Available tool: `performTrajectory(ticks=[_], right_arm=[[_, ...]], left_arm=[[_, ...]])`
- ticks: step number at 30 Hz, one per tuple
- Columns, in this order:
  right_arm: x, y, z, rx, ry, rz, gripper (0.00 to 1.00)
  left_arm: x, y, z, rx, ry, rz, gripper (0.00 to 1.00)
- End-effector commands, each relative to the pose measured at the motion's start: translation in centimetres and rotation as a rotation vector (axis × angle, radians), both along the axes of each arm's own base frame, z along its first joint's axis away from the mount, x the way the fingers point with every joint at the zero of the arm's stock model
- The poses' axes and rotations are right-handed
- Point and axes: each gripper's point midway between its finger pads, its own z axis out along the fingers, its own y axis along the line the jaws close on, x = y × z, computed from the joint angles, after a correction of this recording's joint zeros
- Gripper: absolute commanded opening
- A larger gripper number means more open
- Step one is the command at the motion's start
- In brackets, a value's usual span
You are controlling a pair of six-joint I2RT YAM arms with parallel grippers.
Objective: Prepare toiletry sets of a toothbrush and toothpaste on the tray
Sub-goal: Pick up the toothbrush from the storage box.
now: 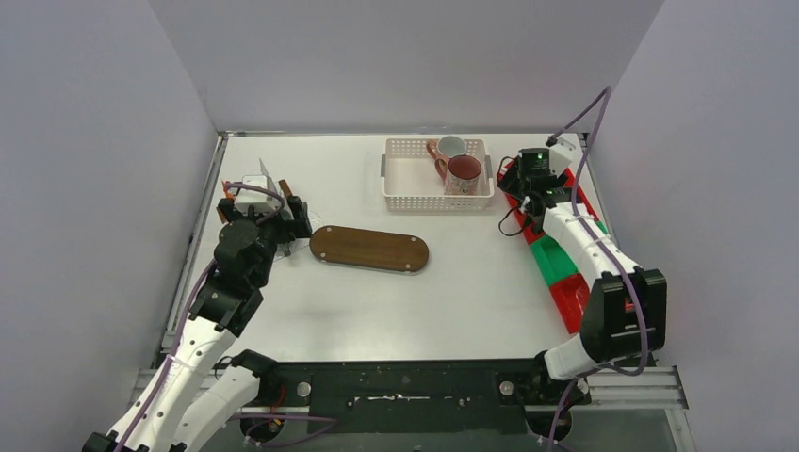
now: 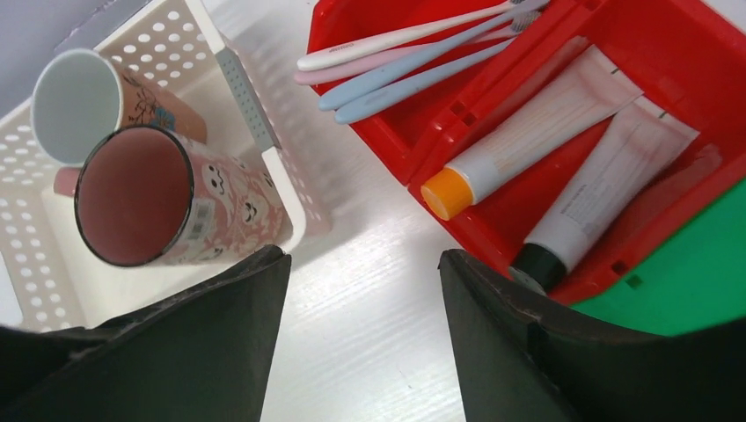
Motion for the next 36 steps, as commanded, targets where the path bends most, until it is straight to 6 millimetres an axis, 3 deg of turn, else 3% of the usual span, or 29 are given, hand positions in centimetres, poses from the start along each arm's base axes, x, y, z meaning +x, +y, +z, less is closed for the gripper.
performTrajectory(ticks=[1, 13, 23, 36], right_arm=[[3.6, -0.4, 1.4, 0.096, -0.087, -0.156, 0.64], [8.2, -1.4, -3.7, 0.198, -0.020, -0.383, 0.58], [11.1, -2.2, -5.9, 0.268, -0.015, -0.446, 0.51], [12.4, -2.2, -9.2, 0.298, 0.058, -0.470, 0.46]], left_arm=[[-0.2, 0.7, 1.7, -0.009, -0.066, 0.033, 0.97], [0.1, 1.0, 1.0, 0.007, -0.055, 0.053, 0.97], [0.5, 0.8, 0.3, 0.022, -0.038, 0.051, 0.97], [0.9, 0.6, -0.4, 0.038, -0.017, 0.046, 0.97]])
